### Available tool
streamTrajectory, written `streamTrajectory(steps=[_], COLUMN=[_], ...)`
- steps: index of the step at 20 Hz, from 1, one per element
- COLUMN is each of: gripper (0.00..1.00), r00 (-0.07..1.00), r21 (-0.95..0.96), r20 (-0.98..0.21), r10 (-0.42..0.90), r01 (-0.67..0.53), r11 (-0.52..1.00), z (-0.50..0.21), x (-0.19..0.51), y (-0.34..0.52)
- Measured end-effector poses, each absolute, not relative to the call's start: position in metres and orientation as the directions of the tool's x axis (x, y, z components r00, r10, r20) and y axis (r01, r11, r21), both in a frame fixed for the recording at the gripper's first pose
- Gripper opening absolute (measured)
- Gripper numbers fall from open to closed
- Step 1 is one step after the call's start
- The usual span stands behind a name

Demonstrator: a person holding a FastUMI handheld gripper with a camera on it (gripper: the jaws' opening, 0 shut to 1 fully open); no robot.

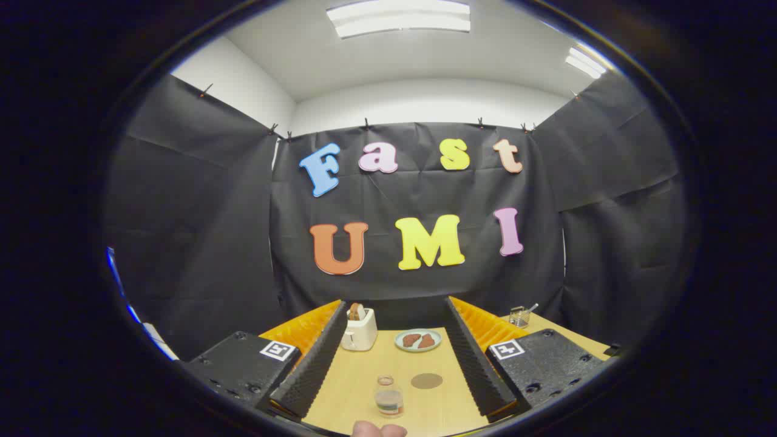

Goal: Take the bottle from table, then pour the juice into the cup, finally place the bottle on the coaster

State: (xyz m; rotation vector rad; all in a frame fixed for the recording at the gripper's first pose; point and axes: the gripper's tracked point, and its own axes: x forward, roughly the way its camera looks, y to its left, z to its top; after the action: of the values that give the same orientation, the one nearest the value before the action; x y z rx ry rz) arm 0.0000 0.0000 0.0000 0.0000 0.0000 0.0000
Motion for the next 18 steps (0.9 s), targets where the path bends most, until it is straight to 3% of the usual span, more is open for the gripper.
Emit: streamTrajectory(steps=[18], gripper=[1.0], r00=[1.0], r21=[0.013], r20=[0.008], r10=[0.018], r01=[-0.018], r11=[1.0], z=[0.005], x=[-0.012], y=[0.009])
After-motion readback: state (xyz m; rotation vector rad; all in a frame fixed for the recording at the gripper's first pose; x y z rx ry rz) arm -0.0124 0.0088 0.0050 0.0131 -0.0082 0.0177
